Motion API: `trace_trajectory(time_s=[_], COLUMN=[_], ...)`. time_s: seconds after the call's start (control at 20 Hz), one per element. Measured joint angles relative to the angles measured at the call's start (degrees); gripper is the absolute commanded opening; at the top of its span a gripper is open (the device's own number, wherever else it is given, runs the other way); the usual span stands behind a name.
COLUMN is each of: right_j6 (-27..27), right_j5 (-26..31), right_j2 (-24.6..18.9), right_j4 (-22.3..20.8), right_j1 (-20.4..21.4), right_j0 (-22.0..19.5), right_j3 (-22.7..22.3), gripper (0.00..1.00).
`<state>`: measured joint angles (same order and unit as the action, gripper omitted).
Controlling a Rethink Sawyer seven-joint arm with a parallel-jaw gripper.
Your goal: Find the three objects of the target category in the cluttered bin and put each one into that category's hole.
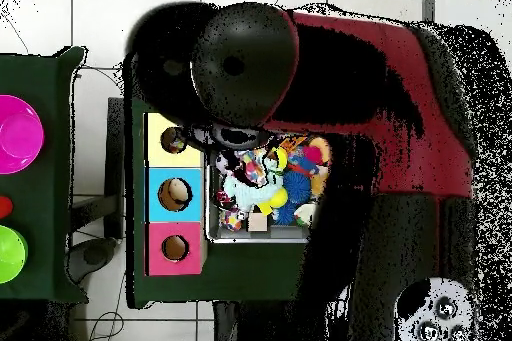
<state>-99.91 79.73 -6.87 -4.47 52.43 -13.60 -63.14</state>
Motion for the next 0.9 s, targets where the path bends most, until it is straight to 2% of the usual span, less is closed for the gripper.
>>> trace_trajectory(time_s=[0.2, 0.6, 0.9], right_j6=[0.01, 0.88, 0.88], right_j5=[0.00, -0.01, -0.71], right_j2=[0.12, 0.15, 0.14], right_j4=[-0.13, -4.05, -6.28], right_j1=[1.43, 1.33, 0.65], right_j0=[-4.18, -12.72, -14.47], right_j3=[-2.95, -3.48, -3.48], gripper=[0.00, 0.00, 0.00])
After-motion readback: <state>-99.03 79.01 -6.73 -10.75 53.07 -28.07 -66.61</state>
